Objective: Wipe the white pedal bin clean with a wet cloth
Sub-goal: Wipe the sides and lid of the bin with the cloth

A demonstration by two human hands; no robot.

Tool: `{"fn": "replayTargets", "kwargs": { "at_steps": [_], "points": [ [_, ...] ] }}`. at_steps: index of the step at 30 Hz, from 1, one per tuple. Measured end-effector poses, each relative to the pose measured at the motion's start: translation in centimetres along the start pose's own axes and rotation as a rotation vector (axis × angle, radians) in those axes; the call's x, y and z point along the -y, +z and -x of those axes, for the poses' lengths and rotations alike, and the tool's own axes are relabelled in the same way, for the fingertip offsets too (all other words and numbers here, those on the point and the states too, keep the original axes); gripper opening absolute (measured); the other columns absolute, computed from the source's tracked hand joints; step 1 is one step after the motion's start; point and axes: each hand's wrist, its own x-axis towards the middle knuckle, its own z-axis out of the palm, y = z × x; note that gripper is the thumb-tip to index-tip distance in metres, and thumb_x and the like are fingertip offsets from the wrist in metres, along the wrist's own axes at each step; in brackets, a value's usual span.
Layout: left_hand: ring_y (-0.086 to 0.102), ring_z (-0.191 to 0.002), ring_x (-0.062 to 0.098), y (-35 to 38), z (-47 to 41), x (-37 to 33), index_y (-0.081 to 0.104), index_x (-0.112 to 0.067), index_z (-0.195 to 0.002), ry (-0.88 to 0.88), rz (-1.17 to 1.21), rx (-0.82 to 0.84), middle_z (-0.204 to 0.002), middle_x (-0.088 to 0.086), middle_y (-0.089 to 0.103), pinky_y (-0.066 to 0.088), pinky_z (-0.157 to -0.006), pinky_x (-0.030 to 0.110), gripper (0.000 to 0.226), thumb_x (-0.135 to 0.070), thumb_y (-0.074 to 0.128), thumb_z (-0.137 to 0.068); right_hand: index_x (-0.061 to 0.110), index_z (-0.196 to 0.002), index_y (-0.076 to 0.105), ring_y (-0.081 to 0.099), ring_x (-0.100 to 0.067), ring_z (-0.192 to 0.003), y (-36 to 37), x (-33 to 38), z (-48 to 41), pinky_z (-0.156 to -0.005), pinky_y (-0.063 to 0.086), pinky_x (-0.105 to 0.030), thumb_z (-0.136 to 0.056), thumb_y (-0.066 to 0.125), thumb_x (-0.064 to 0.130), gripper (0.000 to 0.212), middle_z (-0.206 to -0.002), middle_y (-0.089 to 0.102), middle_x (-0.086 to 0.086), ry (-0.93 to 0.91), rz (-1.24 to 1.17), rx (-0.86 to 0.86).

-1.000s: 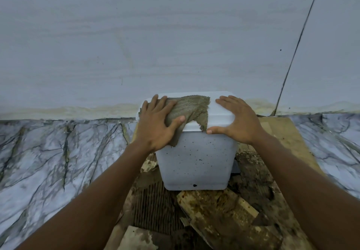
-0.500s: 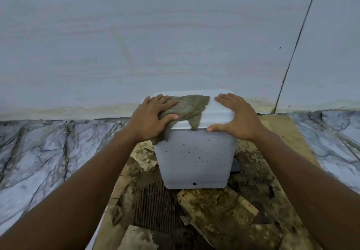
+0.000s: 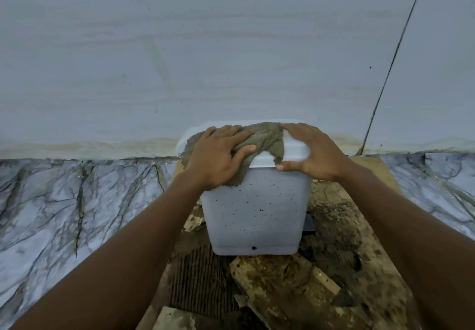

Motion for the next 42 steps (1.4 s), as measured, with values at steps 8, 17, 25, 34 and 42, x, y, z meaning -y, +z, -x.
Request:
{"fn": "replayTargets", "kwargs": {
  "at_steps": [8, 17, 25, 34, 42],
  "points": [
    [0.014, -0.156, 0.025, 1.2, -1.6, -2.5, 0.012, -0.041, -0.161, -0.063, -0.125, 0.046, -0.169, 0.000, 0.019, 0.007, -0.123, 0.060, 0.062, -0.061, 0.011, -0.102, 0.038, -0.151, 0.035, 0.015, -0.015, -0.151, -0.5, -0.2, -0.8, -0.123, 0.014, -0.046, -0.072, 0.079, 0.057, 0.092, -0.163, 0.025, 0.010, 0.003, 0.006, 0.039],
    [0.048, -0.136, 0.030, 4.4, -0.2, -0.9, 0.056, -0.020, -0.144, 0.188, -0.232, -0.345, -0.147, 0.007, 0.056, 0.031, -0.112, 0.060, 0.047, -0.043, 0.043, -0.106, 0.037, -0.149, 0.040, 0.023, -0.016, -0.149, -1.2, -1.3, -3.2, -0.121, 0.020, -0.042, -0.074, 0.083, 0.045, 0.087, -0.161, 0.031, 0.011, 0.018, -0.030, 0.064],
    [0.015, -0.153, 0.032, 8.7, -0.1, 2.2, 0.023, -0.029, -0.160, 0.227, -0.475, -0.362, -0.168, 0.010, 0.016, 0.012, -0.120, 0.055, 0.059, -0.049, 0.034, -0.105, 0.038, -0.143, 0.049, 0.035, -0.017, -0.142, -1.2, -2.5, -6.0, -0.107, 0.027, -0.030, -0.074, 0.085, 0.035, 0.078, -0.156, 0.039, 0.009, 0.043, -0.117, 0.030],
    [-0.007, -0.157, 0.029, 14.0, -0.5, 3.8, 0.017, -0.025, -0.162, 0.215, -0.437, -0.374, -0.170, 0.010, -0.005, -0.008, -0.124, 0.056, 0.064, -0.049, 0.031, -0.105, 0.036, -0.128, 0.063, 0.050, -0.012, -0.120, 0.5, -4.4, -7.8, -0.085, 0.039, -0.017, -0.079, 0.082, 0.031, 0.053, -0.134, 0.056, 0.013, -0.015, -0.294, -0.151],
    [0.011, -0.155, 0.042, 16.5, 0.2, 2.1, 0.032, -0.020, -0.157, -0.193, -0.254, -0.535, -0.166, 0.021, 0.017, 0.007, -0.121, 0.068, 0.062, -0.049, 0.034, -0.103, 0.035, -0.122, 0.067, 0.052, -0.013, -0.113, 0.8, -4.6, -8.8, -0.084, 0.042, -0.022, -0.078, 0.082, 0.028, 0.047, -0.126, 0.058, 0.011, 0.018, -0.371, -0.181]
  ]
}}
